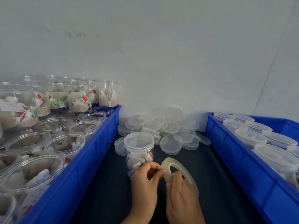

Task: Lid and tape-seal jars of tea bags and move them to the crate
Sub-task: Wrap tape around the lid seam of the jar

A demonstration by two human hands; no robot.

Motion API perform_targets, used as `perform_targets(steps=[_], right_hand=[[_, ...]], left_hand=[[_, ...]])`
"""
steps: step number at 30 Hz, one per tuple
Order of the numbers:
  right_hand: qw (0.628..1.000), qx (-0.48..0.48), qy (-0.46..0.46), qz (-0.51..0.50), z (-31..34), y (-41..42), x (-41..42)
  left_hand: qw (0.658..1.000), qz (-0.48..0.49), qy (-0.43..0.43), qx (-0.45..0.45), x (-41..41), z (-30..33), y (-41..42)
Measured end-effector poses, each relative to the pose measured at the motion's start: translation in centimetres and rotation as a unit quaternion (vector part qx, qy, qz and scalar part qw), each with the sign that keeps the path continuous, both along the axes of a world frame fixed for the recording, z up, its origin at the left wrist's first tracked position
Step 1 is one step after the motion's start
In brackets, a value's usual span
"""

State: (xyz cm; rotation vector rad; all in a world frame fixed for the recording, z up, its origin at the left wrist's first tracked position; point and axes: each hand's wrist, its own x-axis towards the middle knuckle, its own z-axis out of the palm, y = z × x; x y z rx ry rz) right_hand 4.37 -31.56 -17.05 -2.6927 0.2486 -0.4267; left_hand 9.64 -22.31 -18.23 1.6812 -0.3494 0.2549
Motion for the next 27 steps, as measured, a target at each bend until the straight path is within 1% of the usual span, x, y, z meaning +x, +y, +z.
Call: perform_targets(steps=[3,8,11,14,16,20,23,25,27], right_hand=[[1.0,0.005,-0.001,-0.001,0.0,0.0,0.0],[1.0,0.009,-0.015,0.006,-0.1,-0.1,-0.2],[1.0,0.013,-0.017,0.002,-0.1,0.0,-0.3],[1.0,0.015,-0.017,0.002,0.1,0.2,-0.4],[1.0,0.016,-0.02,0.001,0.2,0.1,-0.4],[0.999,0.032,-0.033,0.005,0.4,-0.3,-0.7],[0.998,0.06,-0.026,0.009,0.4,-0.6,-0.8],[0.994,0.1,-0.031,0.015,0.6,-0.7,-0.9],[0.991,0.119,-0.04,0.036,0.8,-1.0,-1.0]], left_hand=[[1.0,-0.014,0.003,0.007,0.2,0.0,0.1],[0.999,-0.024,-0.019,0.044,0.1,0.0,-0.1],[0.995,-0.016,-0.053,0.08,0.2,-0.1,-0.4],[0.986,0.016,-0.104,0.126,0.3,-0.3,-0.5],[0.981,0.031,-0.129,0.138,0.3,-0.3,-0.6],[0.978,0.009,-0.152,0.14,0.3,-0.1,-0.6],[0.979,-0.029,-0.18,0.097,0.4,0.3,0.1],[0.972,-0.034,-0.213,0.09,0.4,0.5,0.6],[0.956,-0.019,-0.271,0.113,0.6,0.7,1.0]])
